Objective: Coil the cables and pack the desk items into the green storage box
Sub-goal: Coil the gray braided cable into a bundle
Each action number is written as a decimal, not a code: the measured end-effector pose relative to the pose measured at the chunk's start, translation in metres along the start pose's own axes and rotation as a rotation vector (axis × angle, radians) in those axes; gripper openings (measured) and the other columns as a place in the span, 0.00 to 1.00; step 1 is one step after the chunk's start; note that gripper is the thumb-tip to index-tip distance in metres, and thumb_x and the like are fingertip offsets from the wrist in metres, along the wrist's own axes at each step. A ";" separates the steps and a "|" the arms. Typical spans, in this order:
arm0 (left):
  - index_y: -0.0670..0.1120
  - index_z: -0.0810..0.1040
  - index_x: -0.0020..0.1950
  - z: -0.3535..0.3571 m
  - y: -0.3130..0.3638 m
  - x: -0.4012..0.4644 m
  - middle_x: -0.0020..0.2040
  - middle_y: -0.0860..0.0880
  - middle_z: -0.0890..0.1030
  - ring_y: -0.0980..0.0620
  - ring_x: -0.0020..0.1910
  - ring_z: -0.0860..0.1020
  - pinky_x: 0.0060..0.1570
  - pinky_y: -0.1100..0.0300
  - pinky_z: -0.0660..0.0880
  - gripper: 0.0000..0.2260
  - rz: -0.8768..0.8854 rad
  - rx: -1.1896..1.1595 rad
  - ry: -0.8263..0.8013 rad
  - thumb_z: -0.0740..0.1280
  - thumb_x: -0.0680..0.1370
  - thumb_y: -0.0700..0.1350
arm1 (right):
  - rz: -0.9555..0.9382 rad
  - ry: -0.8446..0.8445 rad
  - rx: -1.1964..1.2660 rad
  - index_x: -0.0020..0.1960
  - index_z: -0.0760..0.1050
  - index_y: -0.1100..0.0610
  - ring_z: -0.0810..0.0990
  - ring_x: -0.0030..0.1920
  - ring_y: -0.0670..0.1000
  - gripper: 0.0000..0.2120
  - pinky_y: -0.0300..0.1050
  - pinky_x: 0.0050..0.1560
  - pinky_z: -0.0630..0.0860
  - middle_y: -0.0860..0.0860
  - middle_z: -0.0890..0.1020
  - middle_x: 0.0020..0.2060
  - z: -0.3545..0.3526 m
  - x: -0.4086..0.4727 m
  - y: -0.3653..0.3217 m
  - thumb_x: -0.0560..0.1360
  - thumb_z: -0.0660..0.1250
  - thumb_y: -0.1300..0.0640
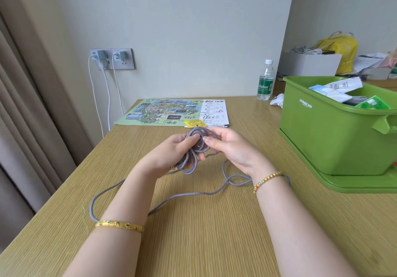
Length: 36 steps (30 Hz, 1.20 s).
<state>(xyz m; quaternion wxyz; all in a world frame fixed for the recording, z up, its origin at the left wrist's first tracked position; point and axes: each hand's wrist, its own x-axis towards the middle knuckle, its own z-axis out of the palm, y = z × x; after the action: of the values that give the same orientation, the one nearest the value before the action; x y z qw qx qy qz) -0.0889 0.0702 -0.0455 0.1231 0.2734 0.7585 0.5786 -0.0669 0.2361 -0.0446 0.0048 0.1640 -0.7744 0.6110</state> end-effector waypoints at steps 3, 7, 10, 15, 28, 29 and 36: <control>0.48 0.78 0.38 -0.003 -0.002 -0.001 0.34 0.51 0.80 0.56 0.26 0.73 0.26 0.67 0.69 0.17 -0.039 -0.075 -0.089 0.55 0.81 0.50 | 0.022 -0.021 0.022 0.58 0.74 0.60 0.76 0.40 0.46 0.10 0.39 0.40 0.67 0.46 0.79 0.36 0.000 0.000 0.001 0.79 0.60 0.60; 0.44 0.74 0.47 -0.003 -0.005 0.000 0.36 0.48 0.80 0.49 0.37 0.82 0.28 0.65 0.73 0.09 -0.095 -0.182 -0.146 0.58 0.81 0.46 | 0.047 0.073 0.004 0.54 0.77 0.58 0.72 0.32 0.38 0.08 0.36 0.37 0.66 0.44 0.79 0.37 0.002 0.003 0.004 0.78 0.63 0.58; 0.43 0.74 0.47 -0.002 -0.006 0.002 0.33 0.49 0.77 0.52 0.30 0.78 0.31 0.61 0.74 0.10 -0.061 -0.193 -0.104 0.58 0.80 0.48 | 0.026 0.213 0.045 0.51 0.79 0.56 0.73 0.29 0.36 0.06 0.35 0.35 0.68 0.42 0.79 0.35 0.000 0.005 0.004 0.75 0.66 0.57; 0.42 0.76 0.46 -0.004 -0.005 0.005 0.29 0.52 0.76 0.54 0.26 0.74 0.32 0.60 0.74 0.18 0.020 -0.265 -0.040 0.59 0.75 0.57 | -0.014 0.357 0.261 0.42 0.76 0.58 0.66 0.22 0.39 0.03 0.37 0.38 0.73 0.48 0.73 0.31 -0.008 0.006 0.002 0.74 0.67 0.58; 0.47 0.67 0.64 -0.001 0.000 0.016 0.47 0.44 0.85 0.46 0.46 0.84 0.44 0.57 0.81 0.18 0.061 -0.740 0.468 0.50 0.82 0.56 | 0.261 0.067 0.033 0.38 0.76 0.58 0.56 0.19 0.42 0.14 0.34 0.19 0.55 0.43 0.60 0.19 0.006 0.005 0.009 0.79 0.60 0.53; 0.48 0.67 0.63 0.000 0.000 0.017 0.44 0.45 0.85 0.46 0.44 0.84 0.41 0.57 0.81 0.17 0.046 -0.739 0.477 0.50 0.82 0.56 | 0.287 0.033 0.001 0.37 0.76 0.58 0.56 0.19 0.42 0.15 0.34 0.20 0.55 0.43 0.60 0.19 0.009 0.004 0.009 0.79 0.61 0.51; 0.49 0.72 0.55 0.001 -0.003 0.018 0.44 0.52 0.77 0.53 0.45 0.77 0.41 0.58 0.74 0.16 -0.099 -0.195 0.786 0.52 0.81 0.57 | 0.377 -0.085 -0.272 0.35 0.75 0.56 0.58 0.21 0.44 0.18 0.35 0.21 0.58 0.46 0.62 0.22 0.022 0.002 0.012 0.78 0.60 0.45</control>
<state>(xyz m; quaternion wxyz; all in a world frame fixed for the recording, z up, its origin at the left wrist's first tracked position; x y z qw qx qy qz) -0.1037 0.0801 -0.0461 -0.1232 -0.0182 0.7016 0.7016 -0.0680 0.2172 -0.0609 -0.1199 0.0397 -0.8661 0.4836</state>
